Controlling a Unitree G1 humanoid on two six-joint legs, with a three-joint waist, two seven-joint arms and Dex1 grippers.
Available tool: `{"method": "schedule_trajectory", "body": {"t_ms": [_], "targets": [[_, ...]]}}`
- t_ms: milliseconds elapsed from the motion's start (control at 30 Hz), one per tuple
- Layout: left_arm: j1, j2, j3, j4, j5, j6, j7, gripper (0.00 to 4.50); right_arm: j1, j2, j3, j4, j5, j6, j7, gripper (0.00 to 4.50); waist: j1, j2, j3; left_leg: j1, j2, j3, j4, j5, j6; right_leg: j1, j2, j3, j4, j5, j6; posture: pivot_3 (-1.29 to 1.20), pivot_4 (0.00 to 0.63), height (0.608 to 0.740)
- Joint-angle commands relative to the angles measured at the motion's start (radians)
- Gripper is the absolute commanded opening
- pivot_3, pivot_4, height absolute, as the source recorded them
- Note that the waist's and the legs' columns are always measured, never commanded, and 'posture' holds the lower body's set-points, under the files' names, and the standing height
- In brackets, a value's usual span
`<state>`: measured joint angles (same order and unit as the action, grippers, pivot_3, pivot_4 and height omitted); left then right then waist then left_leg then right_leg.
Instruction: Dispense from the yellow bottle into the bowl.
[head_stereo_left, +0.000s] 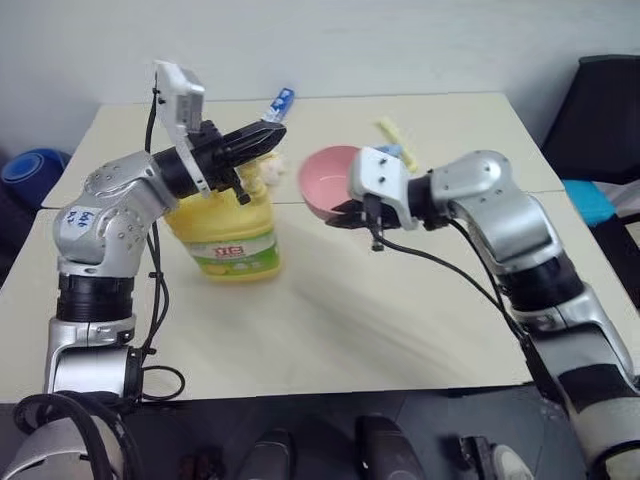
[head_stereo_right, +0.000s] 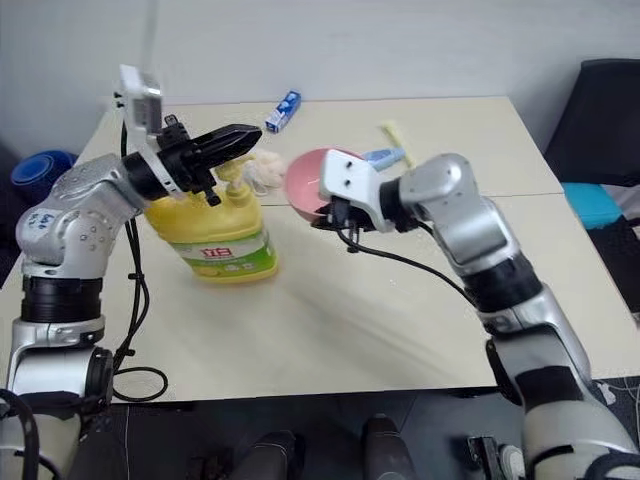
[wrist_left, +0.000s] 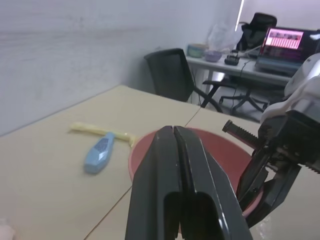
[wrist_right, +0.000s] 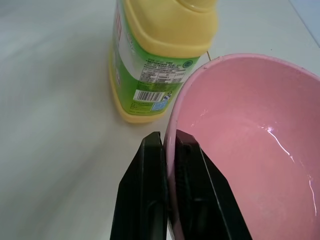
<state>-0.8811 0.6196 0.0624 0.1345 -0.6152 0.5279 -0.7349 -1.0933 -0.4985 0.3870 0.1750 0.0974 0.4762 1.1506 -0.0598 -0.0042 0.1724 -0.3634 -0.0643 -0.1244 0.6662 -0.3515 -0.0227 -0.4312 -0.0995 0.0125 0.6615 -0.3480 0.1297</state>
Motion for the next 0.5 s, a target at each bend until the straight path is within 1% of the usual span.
{"method": "schedule_trajectory", "body": {"t_ms": [33,100,267,367,500], "targets": [[-0.016,0.002,0.037,-0.013,0.02,-0.017,-0.006,0.02,-0.093,0.05,0.001,0.11,-0.033,-0.074,0.007,0.0,-0.005,0.0,0.0,-0.002,0.0,0.0,0.001,0.0,0.0,-0.002,-0.001,-0.003,0.0,0.001,-0.001,0.0,0.15,0.74],[-0.014,0.004,0.058,-0.019,0.007,-0.022,-0.027,0.02,-0.128,0.083,0.0,0.186,-0.046,-0.105,0.011,0.0,-0.007,0.0,0.0,-0.007,0.0,0.0,0.004,0.0,0.0,-0.008,-0.002,-0.005,0.004,0.001,-0.002,0.0,0.15,0.74],[-0.007,0.02,0.119,-0.06,-0.053,0.015,-0.08,0.02,-0.196,0.138,-0.014,0.327,-0.077,-0.177,0.017,0.0,-0.016,0.0,0.0,-0.009,-0.002,-0.001,0.006,0.0,0.0,-0.011,-0.004,-0.007,0.008,0.002,-0.003,0.0,0.15,0.74],[0.003,0.032,0.146,-0.058,-0.051,0.021,-0.085,0.02,-0.227,0.161,-0.024,0.382,-0.086,-0.208,0.021,0.0,-0.024,0.0,0.0,-0.009,-0.004,-0.001,0.008,0.0,0.0,-0.012,-0.011,-0.009,0.01,0.002,-0.003,0.0,0.15,0.74],[0.007,0.062,0.151,-0.04,-0.011,0.037,-0.066,0.02,-0.277,0.192,-0.032,0.459,-0.1,-0.255,0.019,0.0,-0.027,0.0,0.0,-0.009,-0.006,-0.001,0.009,0.0,0.0,-0.012,-0.013,-0.01,0.012,0.002,-0.003,0.0,0.15,0.74]]}}
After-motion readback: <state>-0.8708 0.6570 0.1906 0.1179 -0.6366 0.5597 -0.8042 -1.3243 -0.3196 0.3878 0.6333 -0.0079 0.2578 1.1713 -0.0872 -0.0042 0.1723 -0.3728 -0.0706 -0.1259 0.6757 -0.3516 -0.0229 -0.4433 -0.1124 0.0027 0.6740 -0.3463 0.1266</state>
